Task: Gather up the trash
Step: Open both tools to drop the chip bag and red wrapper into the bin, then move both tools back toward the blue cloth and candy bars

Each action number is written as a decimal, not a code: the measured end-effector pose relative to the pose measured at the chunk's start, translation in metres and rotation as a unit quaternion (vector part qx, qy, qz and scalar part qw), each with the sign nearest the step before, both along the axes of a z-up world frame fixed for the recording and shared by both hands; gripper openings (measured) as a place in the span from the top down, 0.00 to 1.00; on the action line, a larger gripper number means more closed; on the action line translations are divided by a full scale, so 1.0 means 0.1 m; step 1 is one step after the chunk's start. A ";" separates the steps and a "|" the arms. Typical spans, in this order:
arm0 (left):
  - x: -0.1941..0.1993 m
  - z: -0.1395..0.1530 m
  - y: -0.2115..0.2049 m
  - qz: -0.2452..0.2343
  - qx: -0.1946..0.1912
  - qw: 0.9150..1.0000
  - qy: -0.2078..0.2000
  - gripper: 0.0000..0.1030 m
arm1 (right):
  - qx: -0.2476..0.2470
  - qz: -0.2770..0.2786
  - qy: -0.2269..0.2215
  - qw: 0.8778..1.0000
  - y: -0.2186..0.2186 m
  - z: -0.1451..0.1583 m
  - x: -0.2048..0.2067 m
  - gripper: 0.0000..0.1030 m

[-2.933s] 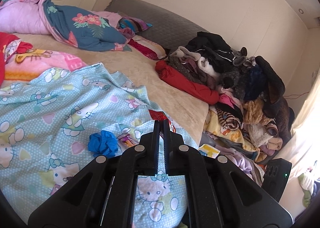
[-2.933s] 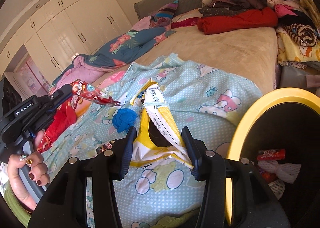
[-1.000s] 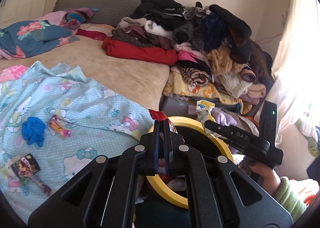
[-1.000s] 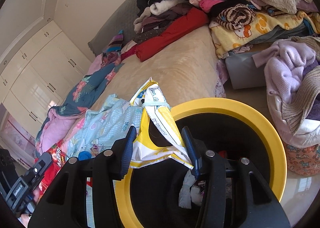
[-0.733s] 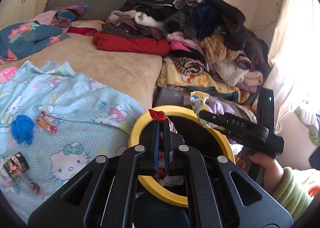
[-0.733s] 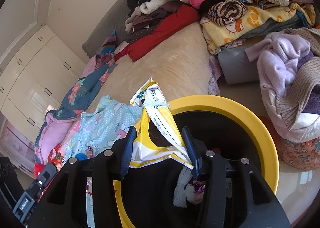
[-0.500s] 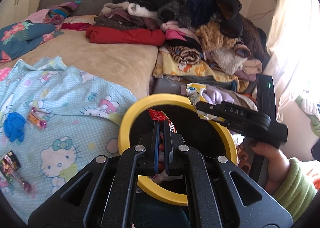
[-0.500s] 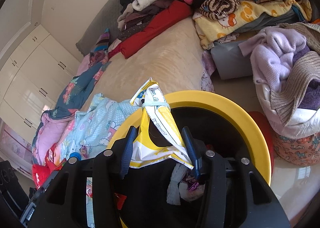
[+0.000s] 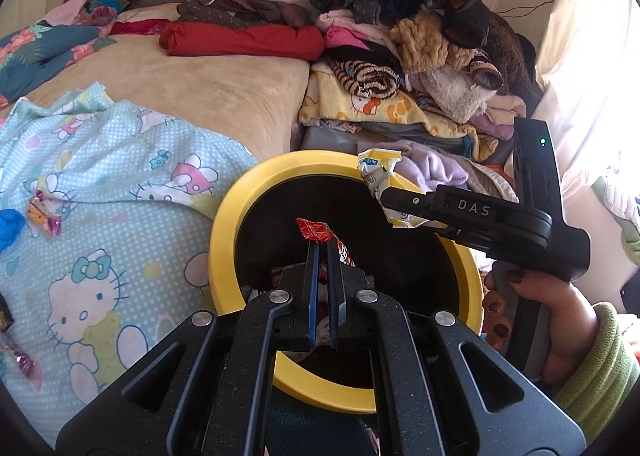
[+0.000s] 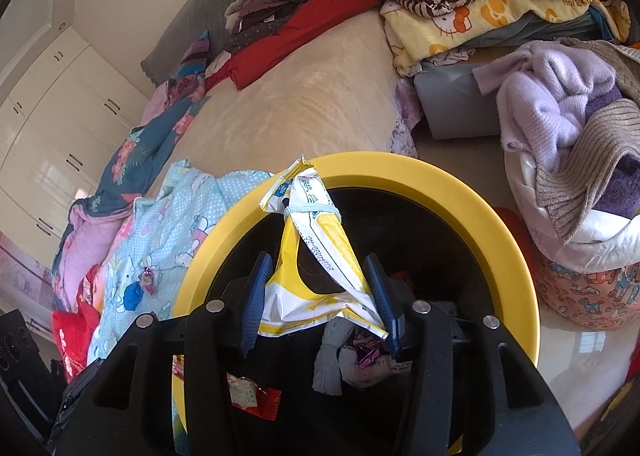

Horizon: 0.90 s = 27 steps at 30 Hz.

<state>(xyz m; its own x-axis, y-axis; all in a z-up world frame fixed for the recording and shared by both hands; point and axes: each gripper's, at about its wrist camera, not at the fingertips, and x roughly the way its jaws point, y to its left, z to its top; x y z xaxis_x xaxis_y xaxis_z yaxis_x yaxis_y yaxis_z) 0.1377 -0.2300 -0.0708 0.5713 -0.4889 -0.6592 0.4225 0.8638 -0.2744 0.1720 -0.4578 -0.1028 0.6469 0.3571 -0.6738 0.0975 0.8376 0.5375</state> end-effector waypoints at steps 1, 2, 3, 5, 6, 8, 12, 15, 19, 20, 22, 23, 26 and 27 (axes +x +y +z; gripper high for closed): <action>0.00 -0.01 -0.01 -0.003 -0.001 1.000 0.002 0.99 | 0.002 0.000 0.002 1.000 -0.01 0.00 0.00 0.52; 0.00 -0.01 -0.01 -0.002 0.001 1.000 -0.001 0.98 | 0.006 -0.002 0.003 1.000 -0.02 0.00 0.00 0.50; 0.00 -0.01 -0.01 0.000 0.003 1.000 -0.002 0.92 | 0.010 -0.003 0.003 1.000 -0.03 0.00 0.00 0.44; 0.01 -0.01 0.03 0.005 -0.003 1.000 0.001 0.68 | 0.013 -0.008 -0.001 1.000 -0.05 0.01 -0.01 0.35; 0.01 -0.01 0.06 0.012 -0.006 1.000 0.000 0.50 | 0.014 -0.013 -0.006 1.000 -0.06 0.02 -0.02 0.34; 0.01 0.03 0.13 0.031 -0.003 0.999 -0.010 0.26 | 0.020 -0.016 -0.014 1.000 -0.08 0.05 -0.02 0.30; 0.02 0.08 0.29 0.060 -0.001 0.998 -0.020 0.11 | 0.015 -0.022 -0.036 0.999 -0.07 0.14 -0.03 0.26; 0.02 0.12 0.41 0.080 0.003 0.996 -0.028 0.11 | -0.006 -0.023 -0.052 0.998 -0.03 0.22 -0.05 0.22; 0.01 0.18 0.57 0.103 0.005 0.994 -0.037 0.11 | -0.041 -0.023 -0.075 0.996 0.06 0.34 -0.08 0.20; 0.02 0.19 0.61 0.108 0.004 0.993 -0.039 0.11 | -0.051 -0.022 -0.080 0.995 0.09 0.37 -0.08 0.19; 0.01 0.23 0.69 0.119 0.005 0.992 -0.046 0.11 | -0.065 -0.020 -0.090 0.994 0.14 0.42 -0.10 0.18; 0.01 0.24 0.70 0.122 0.006 0.991 -0.049 0.11 | -0.073 -0.018 -0.095 0.993 0.17 0.44 -0.11 0.18; 0.00 0.28 0.80 0.134 0.009 0.989 -0.058 0.11 | -0.092 -0.014 -0.108 0.990 0.26 0.51 -0.12 0.16; 0.00 0.30 0.83 0.138 0.011 0.989 -0.060 0.11 | -0.097 -0.011 -0.111 0.989 0.29 0.52 -0.13 0.16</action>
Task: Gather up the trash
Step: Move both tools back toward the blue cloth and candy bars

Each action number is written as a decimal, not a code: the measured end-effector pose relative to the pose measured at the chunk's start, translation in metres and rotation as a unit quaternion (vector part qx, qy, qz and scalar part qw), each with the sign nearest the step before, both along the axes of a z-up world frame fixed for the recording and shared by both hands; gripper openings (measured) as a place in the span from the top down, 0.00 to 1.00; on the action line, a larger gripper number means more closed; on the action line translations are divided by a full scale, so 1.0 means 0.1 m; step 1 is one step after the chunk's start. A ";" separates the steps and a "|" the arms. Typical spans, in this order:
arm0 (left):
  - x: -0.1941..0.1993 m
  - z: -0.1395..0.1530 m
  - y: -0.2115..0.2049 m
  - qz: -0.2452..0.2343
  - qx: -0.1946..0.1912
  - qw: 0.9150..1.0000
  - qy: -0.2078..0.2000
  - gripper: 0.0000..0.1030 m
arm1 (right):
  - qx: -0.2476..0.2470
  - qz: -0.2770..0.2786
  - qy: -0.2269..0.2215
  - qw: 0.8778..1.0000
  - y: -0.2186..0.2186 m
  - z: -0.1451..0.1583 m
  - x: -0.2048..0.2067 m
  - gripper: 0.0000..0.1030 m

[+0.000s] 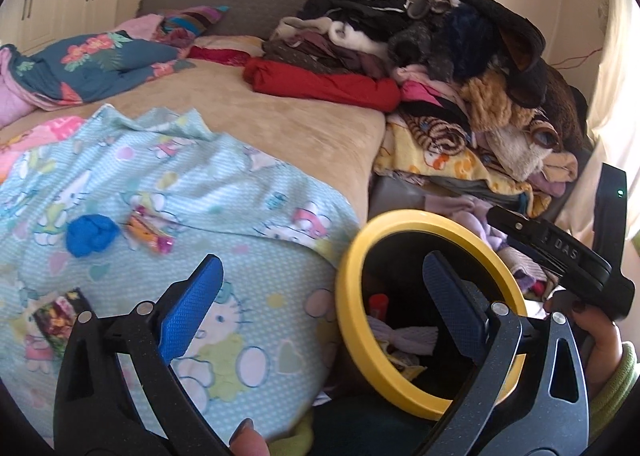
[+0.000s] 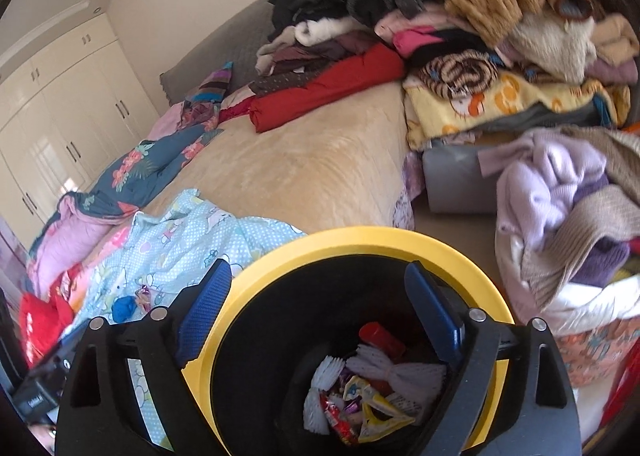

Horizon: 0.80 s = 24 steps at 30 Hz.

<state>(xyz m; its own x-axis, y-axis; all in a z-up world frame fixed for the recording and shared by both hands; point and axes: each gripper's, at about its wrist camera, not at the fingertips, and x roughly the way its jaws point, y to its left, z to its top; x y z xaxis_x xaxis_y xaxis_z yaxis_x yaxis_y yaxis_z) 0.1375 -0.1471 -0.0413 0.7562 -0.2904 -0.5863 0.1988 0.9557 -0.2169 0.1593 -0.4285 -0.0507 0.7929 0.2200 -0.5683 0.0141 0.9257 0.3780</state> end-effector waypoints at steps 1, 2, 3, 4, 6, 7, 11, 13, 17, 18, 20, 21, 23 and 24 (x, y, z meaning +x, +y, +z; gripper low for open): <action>-0.01 0.01 0.03 0.003 0.001 1.000 -0.002 0.11 | -0.007 0.002 -0.004 1.000 0.04 0.02 0.00 0.16; -0.01 0.02 0.07 0.008 0.001 1.000 -0.005 0.11 | -0.012 0.006 -0.009 1.000 0.08 0.05 -0.01 0.16; -0.01 0.03 0.10 0.012 0.001 1.000 -0.007 0.11 | -0.015 0.009 -0.012 1.000 0.11 0.06 -0.01 0.16; -0.01 0.03 0.14 0.015 0.000 1.000 -0.008 0.11 | -0.019 0.013 -0.017 1.000 0.15 0.08 -0.02 0.16; -0.02 0.05 0.22 0.023 -0.004 1.000 -0.009 0.11 | -0.026 0.021 -0.023 0.999 0.22 0.11 -0.02 0.16; -0.02 0.06 0.25 0.026 -0.005 1.000 -0.009 0.11 | -0.028 0.024 -0.025 0.999 0.25 0.12 -0.03 0.16; -0.03 0.09 0.38 0.041 -0.011 0.999 -0.013 0.11 | -0.033 0.038 -0.033 0.998 0.42 0.19 -0.05 0.16; -0.04 0.11 0.45 0.048 -0.012 0.999 -0.015 0.11 | -0.038 0.049 -0.037 0.997 0.53 0.22 -0.06 0.15; -0.04 0.13 0.58 0.062 -0.014 0.998 -0.019 0.11 | -0.047 0.073 -0.046 0.995 0.77 0.27 -0.09 0.14; -0.04 0.14 0.62 0.067 -0.015 0.997 -0.019 0.11 | -0.047 0.078 -0.048 0.995 0.81 0.27 -0.10 0.14; -0.05 0.16 0.70 0.076 -0.016 0.997 -0.022 0.11 | -0.046 0.092 -0.050 0.993 0.94 0.28 -0.12 0.14; -0.05 0.16 0.73 0.079 -0.016 0.996 -0.023 0.11 | -0.044 0.097 -0.050 0.993 0.98 0.28 -0.13 0.14; -0.05 0.17 0.82 0.088 -0.018 0.996 -0.026 0.11 | -0.042 0.110 -0.049 0.992 1.11 0.29 -0.14 0.14; -0.05 0.17 0.86 0.092 -0.019 0.995 -0.027 0.11 | -0.043 0.115 -0.050 0.991 1.15 0.29 -0.15 0.14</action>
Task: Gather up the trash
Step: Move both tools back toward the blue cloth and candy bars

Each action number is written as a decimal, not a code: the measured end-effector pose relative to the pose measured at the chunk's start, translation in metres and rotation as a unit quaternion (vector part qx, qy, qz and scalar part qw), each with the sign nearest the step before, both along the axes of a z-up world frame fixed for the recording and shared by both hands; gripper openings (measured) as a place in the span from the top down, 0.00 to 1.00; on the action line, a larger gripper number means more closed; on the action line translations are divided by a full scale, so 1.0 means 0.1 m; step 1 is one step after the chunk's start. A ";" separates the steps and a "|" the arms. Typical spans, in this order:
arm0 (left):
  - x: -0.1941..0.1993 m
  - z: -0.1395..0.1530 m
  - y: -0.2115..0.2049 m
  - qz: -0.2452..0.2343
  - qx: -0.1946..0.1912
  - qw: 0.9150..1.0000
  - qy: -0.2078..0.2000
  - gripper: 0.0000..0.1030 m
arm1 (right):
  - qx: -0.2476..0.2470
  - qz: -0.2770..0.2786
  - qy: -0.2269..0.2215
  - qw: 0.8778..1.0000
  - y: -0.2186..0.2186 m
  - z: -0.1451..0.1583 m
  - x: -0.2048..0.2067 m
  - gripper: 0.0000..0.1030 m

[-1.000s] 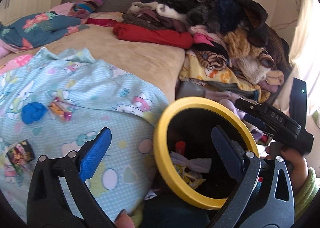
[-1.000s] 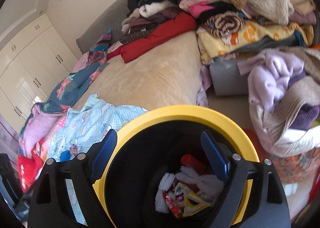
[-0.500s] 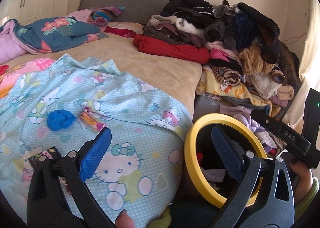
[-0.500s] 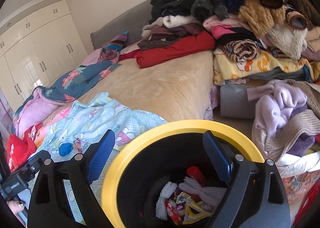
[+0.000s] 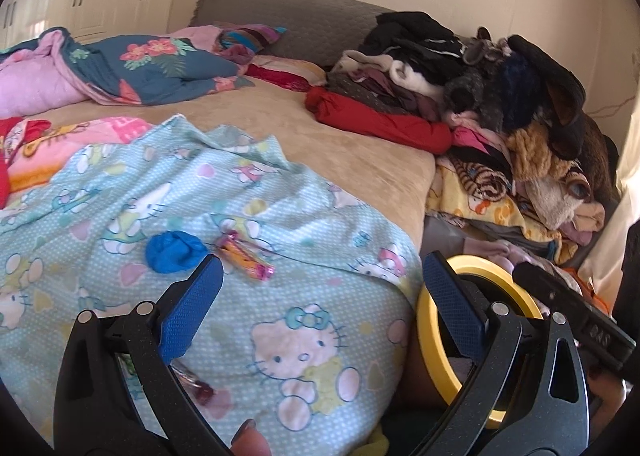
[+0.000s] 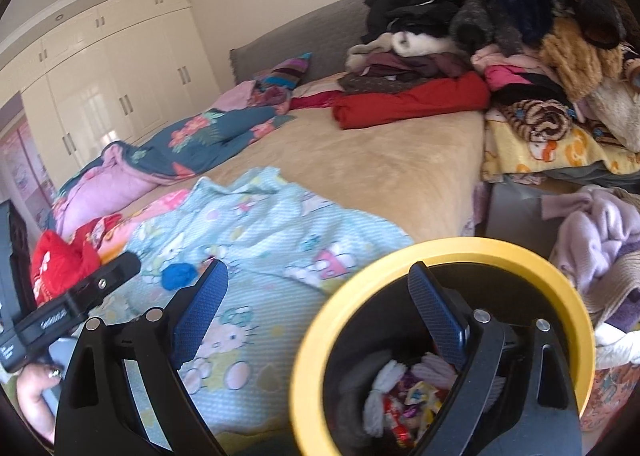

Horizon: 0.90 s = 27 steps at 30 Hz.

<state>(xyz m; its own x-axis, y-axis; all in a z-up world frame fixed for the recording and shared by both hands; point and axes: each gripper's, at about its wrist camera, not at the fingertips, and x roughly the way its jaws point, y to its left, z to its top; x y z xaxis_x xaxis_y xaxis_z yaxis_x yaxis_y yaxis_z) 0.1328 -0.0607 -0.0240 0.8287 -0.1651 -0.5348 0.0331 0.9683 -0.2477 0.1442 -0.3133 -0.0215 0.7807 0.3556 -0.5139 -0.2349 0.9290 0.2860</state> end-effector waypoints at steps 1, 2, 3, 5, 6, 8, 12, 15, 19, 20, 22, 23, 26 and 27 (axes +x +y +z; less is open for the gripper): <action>0.00 0.00 0.04 0.004 -0.001 1.000 0.000 0.11 | -0.003 0.006 -0.001 1.000 0.06 0.01 -0.01 0.14; 0.00 0.00 0.08 0.008 -0.005 1.000 0.000 0.11 | -0.008 0.013 -0.003 1.000 0.13 0.01 -0.02 0.14; 0.00 -0.01 0.13 0.013 -0.007 1.000 0.001 0.11 | -0.011 0.018 -0.003 1.000 0.18 0.02 -0.02 0.14; 0.00 -0.01 0.20 0.020 -0.011 1.000 0.000 0.11 | -0.015 0.029 -0.005 0.999 0.28 0.02 -0.04 0.14; 0.00 -0.01 0.25 0.025 -0.013 1.000 0.000 0.11 | -0.017 0.033 -0.006 0.999 0.32 0.02 -0.05 0.14; 0.00 0.00 0.32 0.032 -0.018 0.999 0.000 0.11 | -0.023 0.045 -0.008 0.999 0.42 0.02 -0.06 0.14; 0.01 0.00 0.46 0.045 -0.023 0.999 -0.002 0.11 | -0.032 0.065 -0.009 0.997 0.56 0.01 -0.09 0.14; 0.02 -0.01 0.62 0.055 -0.031 0.998 0.000 0.11 | -0.034 0.080 -0.006 0.996 0.69 -0.01 -0.11 0.14; 0.03 -0.04 0.82 0.072 -0.032 0.997 0.008 0.11 | -0.039 0.105 -0.002 0.994 0.91 -0.05 -0.16 0.14; 0.03 -0.05 0.88 0.077 -0.032 0.997 0.011 0.11 | -0.041 0.112 0.000 0.993 0.97 -0.06 -0.17 0.14; 0.03 -0.08 0.98 0.085 -0.037 0.996 0.015 0.11 | -0.043 0.124 0.003 0.991 1.07 -0.08 -0.18 0.14; 0.03 -0.09 1.02 0.087 -0.039 0.995 0.016 0.11 | -0.045 0.133 0.006 0.990 1.14 -0.10 -0.20 0.14; 0.04 -0.14 1.14 0.097 -0.046 0.994 0.022 0.11 | -0.053 0.152 0.010 0.987 1.30 -0.14 -0.24 0.14; 0.04 -0.15 1.16 0.099 -0.047 0.994 0.024 0.11 | -0.058 0.158 0.011 0.986 1.35 -0.16 -0.25 0.14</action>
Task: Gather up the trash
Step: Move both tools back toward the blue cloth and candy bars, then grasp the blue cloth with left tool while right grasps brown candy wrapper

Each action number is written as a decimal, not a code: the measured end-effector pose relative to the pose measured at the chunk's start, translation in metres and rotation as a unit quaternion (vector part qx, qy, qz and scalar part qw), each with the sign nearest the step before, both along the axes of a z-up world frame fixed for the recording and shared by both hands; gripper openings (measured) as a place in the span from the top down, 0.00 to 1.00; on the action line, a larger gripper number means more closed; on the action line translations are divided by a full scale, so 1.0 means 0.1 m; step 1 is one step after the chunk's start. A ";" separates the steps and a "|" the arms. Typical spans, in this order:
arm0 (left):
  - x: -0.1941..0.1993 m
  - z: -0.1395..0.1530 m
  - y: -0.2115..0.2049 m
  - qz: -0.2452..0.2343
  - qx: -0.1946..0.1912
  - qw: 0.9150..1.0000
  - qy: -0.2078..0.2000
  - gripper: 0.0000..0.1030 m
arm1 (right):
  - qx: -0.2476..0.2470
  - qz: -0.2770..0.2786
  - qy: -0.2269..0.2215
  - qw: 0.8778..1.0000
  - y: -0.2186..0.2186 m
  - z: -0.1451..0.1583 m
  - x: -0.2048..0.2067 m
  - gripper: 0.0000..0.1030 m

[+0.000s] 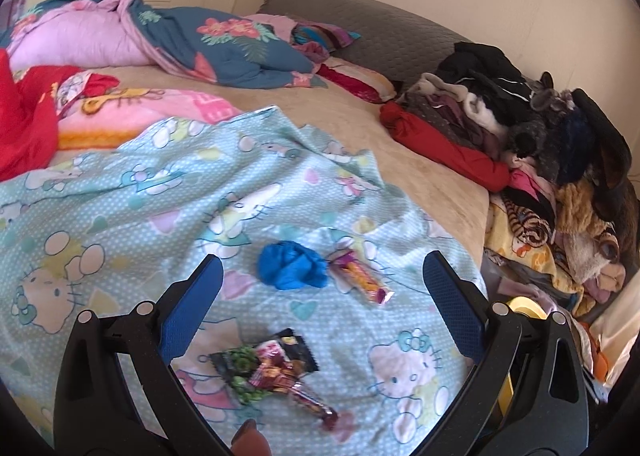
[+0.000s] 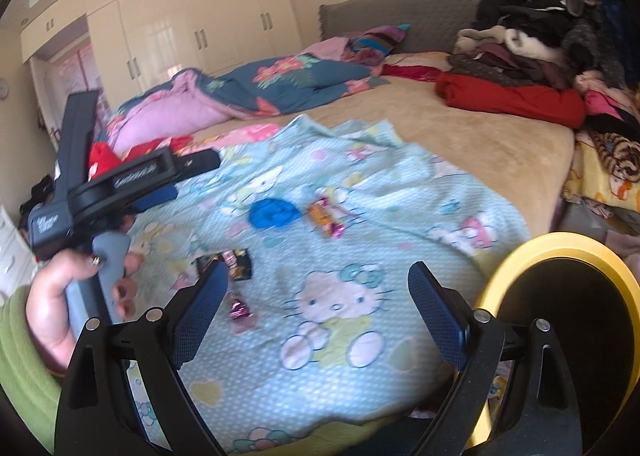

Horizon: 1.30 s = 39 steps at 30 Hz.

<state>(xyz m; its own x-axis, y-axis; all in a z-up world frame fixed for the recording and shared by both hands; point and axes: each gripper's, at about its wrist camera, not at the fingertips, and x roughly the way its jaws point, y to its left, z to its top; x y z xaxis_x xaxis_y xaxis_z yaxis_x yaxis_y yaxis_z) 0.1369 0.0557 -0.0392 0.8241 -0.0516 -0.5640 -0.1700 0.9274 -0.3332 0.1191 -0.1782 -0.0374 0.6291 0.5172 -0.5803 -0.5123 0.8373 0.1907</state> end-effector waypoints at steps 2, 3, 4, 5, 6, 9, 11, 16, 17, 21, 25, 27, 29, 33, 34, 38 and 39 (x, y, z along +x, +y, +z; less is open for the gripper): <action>0.00 -0.03 0.07 0.006 -0.004 1.000 0.002 0.11 | -0.005 0.009 0.002 1.000 0.08 -0.03 -0.02 0.14; 0.00 -0.05 0.12 0.010 -0.008 1.000 0.003 0.11 | -0.008 0.015 0.004 1.000 0.14 -0.05 -0.03 0.14; 0.00 -0.06 0.15 0.012 -0.011 1.000 0.004 0.11 | -0.010 0.018 0.006 1.000 0.18 -0.07 -0.02 0.14; 0.00 -0.09 0.19 0.014 -0.016 1.000 0.007 0.11 | -0.010 0.021 0.009 1.000 0.21 -0.08 -0.02 0.14; 0.00 -0.11 0.22 0.015 -0.018 1.000 0.009 0.11 | -0.011 0.024 0.013 1.000 0.26 -0.10 -0.01 0.14; 0.03 -0.17 0.30 0.015 -0.025 0.999 0.014 0.11 | -0.017 0.041 0.025 0.999 0.41 -0.17 0.01 0.17; 0.06 -0.20 0.35 0.015 -0.030 0.999 0.019 0.11 | -0.023 0.054 0.032 0.998 0.50 -0.21 0.01 0.23; 0.17 -0.30 0.44 0.007 -0.042 0.998 0.036 0.25 | -0.041 0.085 0.057 0.994 0.73 -0.35 0.07 0.39; 0.19 -0.32 0.44 0.005 -0.040 0.998 0.039 0.27 | -0.042 0.089 0.062 0.993 0.76 -0.37 0.08 0.41; 0.30 -0.40 0.48 -0.007 -0.048 0.997 0.054 0.38 | -0.043 0.099 0.094 0.990 0.87 -0.51 0.16 0.51; 0.41 -0.50 0.49 -0.018 -0.059 0.996 0.068 0.44 | -0.047 0.107 0.118 0.986 0.97 -0.63 0.23 0.57; 0.46 -0.56 0.50 -0.021 -0.065 0.995 0.076 0.45 | -0.052 0.109 0.125 0.985 1.01 -0.67 0.25 0.59; 0.52 -0.62 0.49 -0.026 -0.069 0.994 0.084 0.45 | -0.055 0.112 0.134 0.983 1.06 -0.73 0.28 0.62; 0.65 -0.71 0.44 -0.033 -0.063 0.992 0.100 0.45 | -0.067 0.116 0.149 0.980 1.14 -0.85 0.32 0.76; 0.69 -0.74 0.41 -0.036 -0.063 0.992 0.104 0.45 | -0.070 0.116 0.150 0.979 1.15 -0.87 0.33 0.81; 0.82 -0.80 0.34 -0.047 -0.054 0.991 0.116 0.45 | -0.072 0.116 0.153 0.979 1.15 -0.90 0.32 0.81; 0.85 -0.81 0.32 -0.049 -0.055 0.990 0.119 0.47 | -0.073 0.115 0.153 0.979 1.15 -0.90 0.32 0.81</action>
